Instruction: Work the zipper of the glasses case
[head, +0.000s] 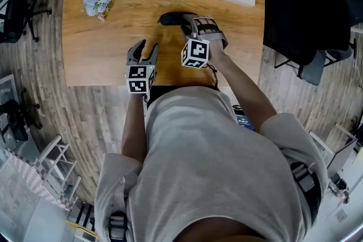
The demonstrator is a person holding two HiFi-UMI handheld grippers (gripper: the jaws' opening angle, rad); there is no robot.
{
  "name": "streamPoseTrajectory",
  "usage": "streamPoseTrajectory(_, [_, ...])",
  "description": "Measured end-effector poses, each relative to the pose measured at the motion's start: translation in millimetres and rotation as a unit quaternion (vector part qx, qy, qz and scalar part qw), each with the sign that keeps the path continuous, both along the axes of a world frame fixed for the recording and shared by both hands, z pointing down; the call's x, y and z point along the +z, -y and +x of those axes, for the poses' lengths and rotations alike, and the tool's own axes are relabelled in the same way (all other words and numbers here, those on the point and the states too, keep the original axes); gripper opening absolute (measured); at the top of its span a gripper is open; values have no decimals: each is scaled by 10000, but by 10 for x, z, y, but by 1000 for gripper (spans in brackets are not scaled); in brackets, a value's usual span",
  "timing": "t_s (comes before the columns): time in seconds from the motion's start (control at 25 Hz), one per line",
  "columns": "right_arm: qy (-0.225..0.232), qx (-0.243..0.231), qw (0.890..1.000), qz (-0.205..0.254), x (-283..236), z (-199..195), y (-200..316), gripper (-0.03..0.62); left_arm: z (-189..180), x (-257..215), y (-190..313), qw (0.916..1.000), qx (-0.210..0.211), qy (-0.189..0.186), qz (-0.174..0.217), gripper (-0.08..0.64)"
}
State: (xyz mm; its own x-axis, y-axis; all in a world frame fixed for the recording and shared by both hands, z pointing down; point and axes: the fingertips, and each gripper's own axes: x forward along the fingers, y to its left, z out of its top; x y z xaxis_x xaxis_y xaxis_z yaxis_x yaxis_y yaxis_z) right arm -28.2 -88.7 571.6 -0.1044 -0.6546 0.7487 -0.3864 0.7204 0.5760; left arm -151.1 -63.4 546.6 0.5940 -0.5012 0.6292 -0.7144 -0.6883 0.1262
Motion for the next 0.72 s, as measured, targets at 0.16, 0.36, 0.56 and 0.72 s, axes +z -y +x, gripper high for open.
streamPoseTrajectory(0.16, [853,384,9953,-248,-108,7,-96,213,61,-50,14,10000,-32,-54,29,185])
streamPoseTrajectory(0.36, [2036,1327,9691,-415,-268,168,-267,213,259,-176,13,9998,106,-86,158,142])
streamPoseTrajectory(0.56, [3076,2094,9280,-181,-526,303,-392,144,413,-373,103,9985,132,-198,490,59])
streamPoseTrajectory(0.72, [3918,2620,8819,116,-819,443,-386,35,524,-588,218,9967,89,-365,717,34])
